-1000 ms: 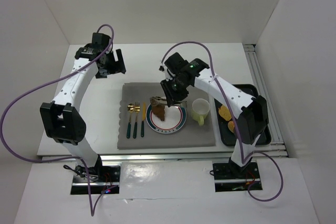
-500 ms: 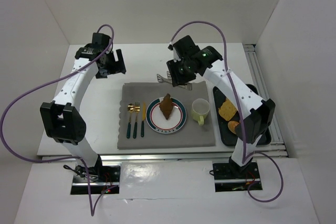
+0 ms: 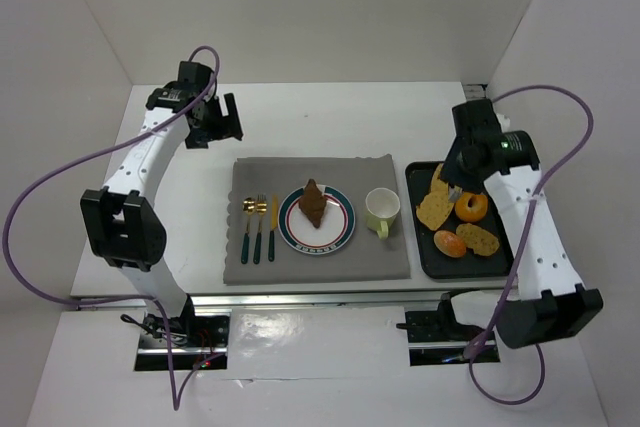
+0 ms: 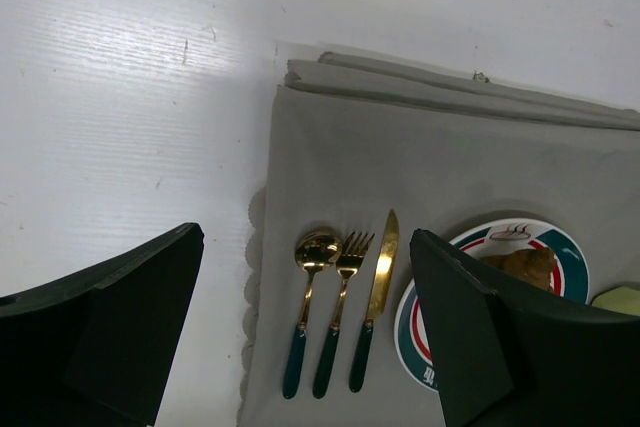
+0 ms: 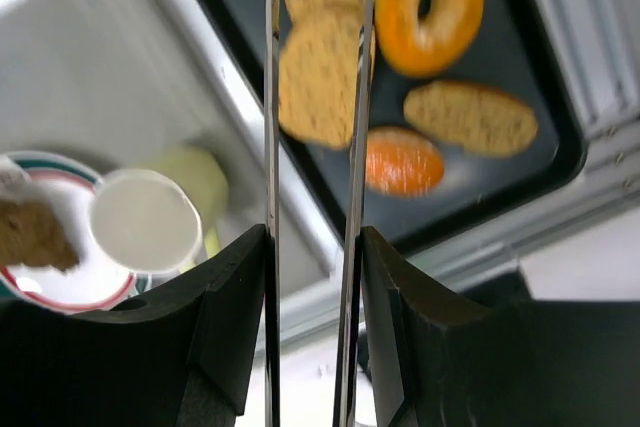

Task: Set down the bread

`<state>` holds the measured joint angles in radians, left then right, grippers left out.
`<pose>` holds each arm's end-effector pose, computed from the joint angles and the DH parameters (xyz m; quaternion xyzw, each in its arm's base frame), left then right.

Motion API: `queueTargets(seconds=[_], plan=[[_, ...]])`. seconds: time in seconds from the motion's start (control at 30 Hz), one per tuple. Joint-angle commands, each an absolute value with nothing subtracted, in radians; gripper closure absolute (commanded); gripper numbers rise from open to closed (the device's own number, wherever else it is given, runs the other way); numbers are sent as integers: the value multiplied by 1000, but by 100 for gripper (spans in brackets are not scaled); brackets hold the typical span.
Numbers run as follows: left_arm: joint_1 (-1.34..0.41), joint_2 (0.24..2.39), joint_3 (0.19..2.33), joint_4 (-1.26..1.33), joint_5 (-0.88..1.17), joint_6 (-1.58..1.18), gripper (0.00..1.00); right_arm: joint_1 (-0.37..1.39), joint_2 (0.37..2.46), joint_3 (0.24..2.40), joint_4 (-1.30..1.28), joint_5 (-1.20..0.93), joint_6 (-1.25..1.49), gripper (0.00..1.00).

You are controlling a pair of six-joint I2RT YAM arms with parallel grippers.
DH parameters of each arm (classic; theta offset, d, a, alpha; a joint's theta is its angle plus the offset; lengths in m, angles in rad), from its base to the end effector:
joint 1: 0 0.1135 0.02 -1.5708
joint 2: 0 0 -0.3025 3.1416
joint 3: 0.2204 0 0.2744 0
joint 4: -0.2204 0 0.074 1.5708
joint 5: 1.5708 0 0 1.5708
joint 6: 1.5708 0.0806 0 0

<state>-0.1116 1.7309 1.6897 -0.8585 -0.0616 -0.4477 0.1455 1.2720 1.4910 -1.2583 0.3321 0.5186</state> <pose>0.4321 -0.0434 0.3401 -0.1678 0.9288 -0.0629 0.3244 0.2565 0.0110 0.3898 0.2192 0.9271 -0.0663 0.2969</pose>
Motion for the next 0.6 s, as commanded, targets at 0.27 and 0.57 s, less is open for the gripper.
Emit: queueTargets(seconds=[0.27, 0.57], plan=[[-106, 1749, 1703, -828, -9, -434, 2, 69, 1273, 1298, -1213, 158, 572, 51], [-106, 1749, 1684, -828, -9, -434, 2, 69, 1318, 1307, -1164, 103, 541, 50]])
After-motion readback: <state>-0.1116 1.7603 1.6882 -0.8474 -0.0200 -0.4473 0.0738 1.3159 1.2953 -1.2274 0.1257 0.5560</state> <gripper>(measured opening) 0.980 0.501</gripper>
